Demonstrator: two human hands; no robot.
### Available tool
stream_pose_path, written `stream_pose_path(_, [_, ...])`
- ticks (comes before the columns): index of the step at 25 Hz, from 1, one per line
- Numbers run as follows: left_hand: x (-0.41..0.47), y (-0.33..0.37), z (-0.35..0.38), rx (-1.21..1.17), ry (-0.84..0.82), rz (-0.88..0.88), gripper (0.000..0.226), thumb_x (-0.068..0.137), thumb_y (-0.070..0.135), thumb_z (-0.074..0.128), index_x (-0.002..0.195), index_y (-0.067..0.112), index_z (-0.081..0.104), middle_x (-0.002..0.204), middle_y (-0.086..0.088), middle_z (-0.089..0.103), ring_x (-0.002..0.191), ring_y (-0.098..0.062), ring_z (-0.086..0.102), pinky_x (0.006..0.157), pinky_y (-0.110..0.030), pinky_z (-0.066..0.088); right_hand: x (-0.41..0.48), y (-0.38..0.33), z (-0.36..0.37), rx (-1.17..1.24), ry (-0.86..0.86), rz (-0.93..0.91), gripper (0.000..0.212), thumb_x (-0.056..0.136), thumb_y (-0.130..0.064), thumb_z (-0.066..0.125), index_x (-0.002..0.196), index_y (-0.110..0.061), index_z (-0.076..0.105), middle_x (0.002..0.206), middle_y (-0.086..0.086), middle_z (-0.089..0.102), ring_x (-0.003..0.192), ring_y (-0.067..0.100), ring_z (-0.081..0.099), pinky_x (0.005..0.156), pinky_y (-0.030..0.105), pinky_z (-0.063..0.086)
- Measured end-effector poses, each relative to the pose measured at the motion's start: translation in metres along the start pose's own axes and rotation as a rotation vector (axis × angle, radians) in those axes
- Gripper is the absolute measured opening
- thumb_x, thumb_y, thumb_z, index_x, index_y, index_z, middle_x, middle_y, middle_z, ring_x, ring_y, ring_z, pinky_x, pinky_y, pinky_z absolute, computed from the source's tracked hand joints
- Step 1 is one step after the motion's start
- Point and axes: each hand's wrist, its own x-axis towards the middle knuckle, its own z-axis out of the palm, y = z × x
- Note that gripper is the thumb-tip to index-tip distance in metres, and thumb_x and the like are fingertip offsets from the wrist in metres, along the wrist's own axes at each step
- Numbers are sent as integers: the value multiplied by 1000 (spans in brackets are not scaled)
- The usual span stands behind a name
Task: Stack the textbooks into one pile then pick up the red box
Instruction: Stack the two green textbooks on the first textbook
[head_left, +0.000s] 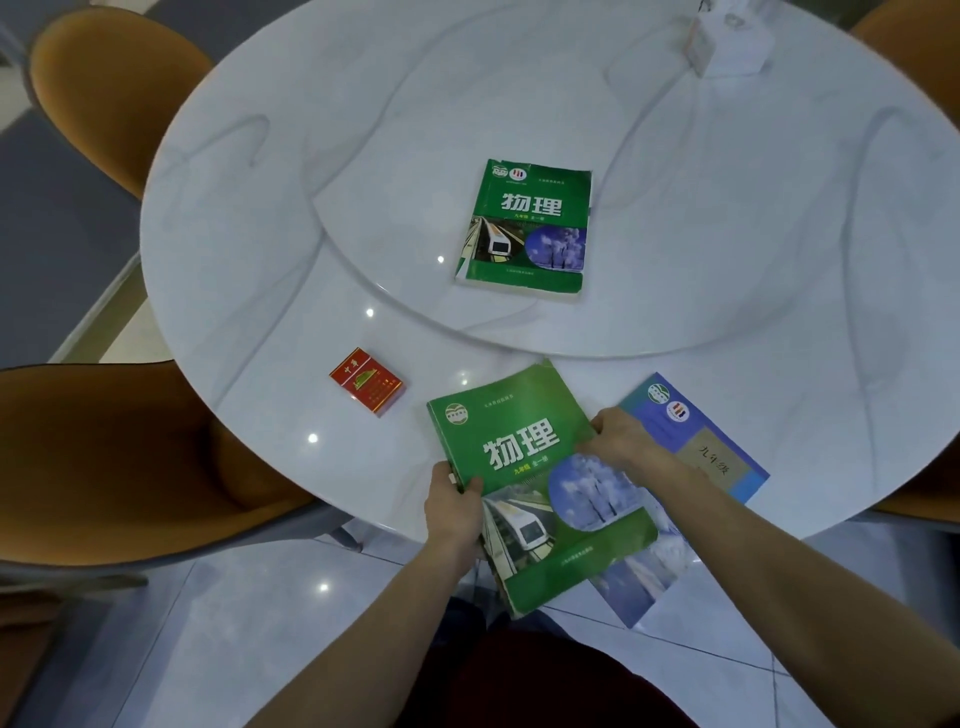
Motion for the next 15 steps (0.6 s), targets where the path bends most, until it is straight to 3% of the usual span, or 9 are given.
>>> stream_pose_path(3, [-9, -3, -7, 7, -1, 97, 30, 94, 6, 47, 122, 17, 48, 117, -9, 63, 99, -25, 57, 94, -41, 49, -10, 14, 7, 176, 18, -5, 32, 80, -16, 68, 95, 12, 62, 82, 25, 62, 76, 23, 60, 63, 27, 39])
stream_pose_path(5, [-13, -2, -14, 5, -10, 146, 34, 94, 5, 47, 125, 18, 49, 119, -9, 65, 104, -26, 60, 99, -42, 48, -21, 17, 7, 290, 16, -18, 25, 79, -14, 70, 89, 7, 62, 97, 34, 65, 74, 22, 58, 63, 28, 38])
stream_pose_path(7, [-15, 4, -21, -8, 1, 188, 36, 94, 5, 47, 127, 18, 49, 119, -10, 66, 104, -25, 62, 97, -39, 48, -30, 13, 1, 395, -12, -37, 12, 81, -11, 69, 75, -10, 58, 92, 26, 63, 63, 17, 51, 56, 23, 36])
stream_pose_path(9, [-14, 19, -25, -9, 11, 238, 36, 95, 5, 47, 128, 18, 50, 118, -11, 67, 100, -24, 64, 94, -36, 49, -35, 7, -10, 481, -32, -75, 20, 84, -8, 66, 73, -19, 54, 90, 12, 61, 62, 11, 50, 52, 21, 36])
stream_pose_path(12, [-8, 54, -25, 18, -7, 337, 38, 94, 6, 48, 131, 16, 49, 119, -11, 68, 104, -26, 65, 98, -41, 50, -40, -7, -33, 590, -9, -115, 12, 85, -6, 64, 82, -13, 56, 82, 7, 60, 64, 11, 53, 51, 22, 39])
stream_pose_path(15, [2, 97, -23, -10, -58, 406, 38, 94, 6, 48, 131, 16, 50, 117, -10, 69, 102, -23, 66, 95, -37, 51, -38, -27, -59, 683, 59, -162, 10, 85, -3, 65, 88, -9, 57, 73, 8, 60, 60, 16, 53, 53, 26, 40])
